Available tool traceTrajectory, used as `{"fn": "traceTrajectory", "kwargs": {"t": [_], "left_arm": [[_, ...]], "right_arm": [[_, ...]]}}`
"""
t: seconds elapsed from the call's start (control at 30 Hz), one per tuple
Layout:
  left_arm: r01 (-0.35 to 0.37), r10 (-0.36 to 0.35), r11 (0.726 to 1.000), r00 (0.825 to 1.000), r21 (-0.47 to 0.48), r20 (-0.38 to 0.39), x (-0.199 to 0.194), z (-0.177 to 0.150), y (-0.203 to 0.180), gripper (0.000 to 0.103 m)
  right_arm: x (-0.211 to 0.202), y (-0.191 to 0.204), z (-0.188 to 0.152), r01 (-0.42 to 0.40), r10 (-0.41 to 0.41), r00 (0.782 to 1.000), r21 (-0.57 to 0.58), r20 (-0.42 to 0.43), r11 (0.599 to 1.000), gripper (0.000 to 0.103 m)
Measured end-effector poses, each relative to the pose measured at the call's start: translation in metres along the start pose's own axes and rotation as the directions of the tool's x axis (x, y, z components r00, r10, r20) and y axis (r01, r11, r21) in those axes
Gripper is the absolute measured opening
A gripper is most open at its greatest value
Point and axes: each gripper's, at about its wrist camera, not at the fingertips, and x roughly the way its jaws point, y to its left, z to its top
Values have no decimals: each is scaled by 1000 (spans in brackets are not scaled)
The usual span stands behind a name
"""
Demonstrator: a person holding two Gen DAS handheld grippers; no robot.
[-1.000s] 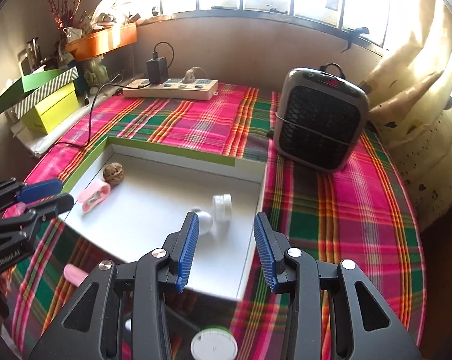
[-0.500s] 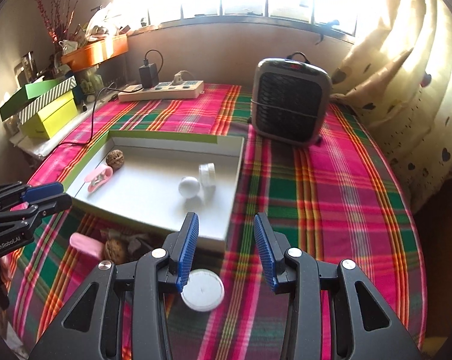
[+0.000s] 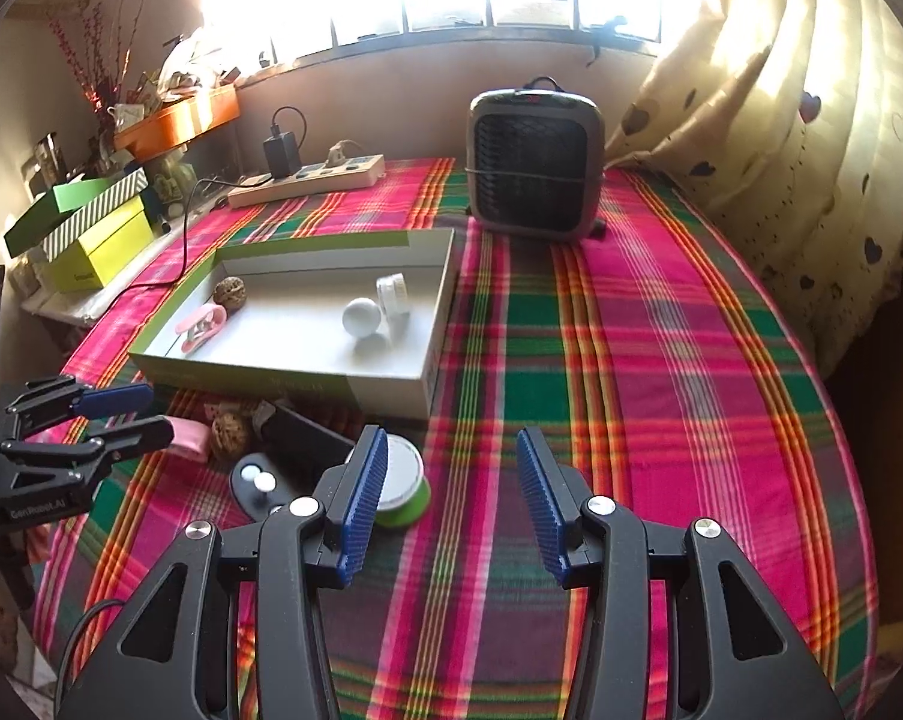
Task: Organize objects
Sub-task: 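Withdraw both grippers from the box toward the remaining objects, then grasp a second pink clip with the left gripper while the right approaches the spool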
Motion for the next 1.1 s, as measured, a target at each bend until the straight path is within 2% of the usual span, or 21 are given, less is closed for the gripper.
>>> {"fn": "traceTrajectory", "kwargs": {"t": [0.33, 0.7, 0.77, 0.93, 1.1], "left_arm": [[10, -9, 1000, 998, 25, -58, 20, 0, -6, 42], [-30, 31, 999, 997, 15, -71, 26, 1, -6, 41], [-39, 39, 999, 997, 13, -69, 26, 0, -6, 38], [-73, 72, 997, 995, -15, -66, 23, -2, 0, 22], [-86, 83, 995, 995, -53, -60, 21, -4, 6, 17]], "right_arm": [[0, -7, -10, -2, 2, 1000, 39, -12, 999, 46], [9, -7, -19, -25, 27, 999, 41, -40, 999, 46], [11, -5, -20, -34, 35, 998, 36, -44, 999, 46], [11, -2, -22, -57, 57, 997, 20, -45, 998, 46], [9, 3, -21, -84, 84, 996, -8, -30, 996, 47]]}}
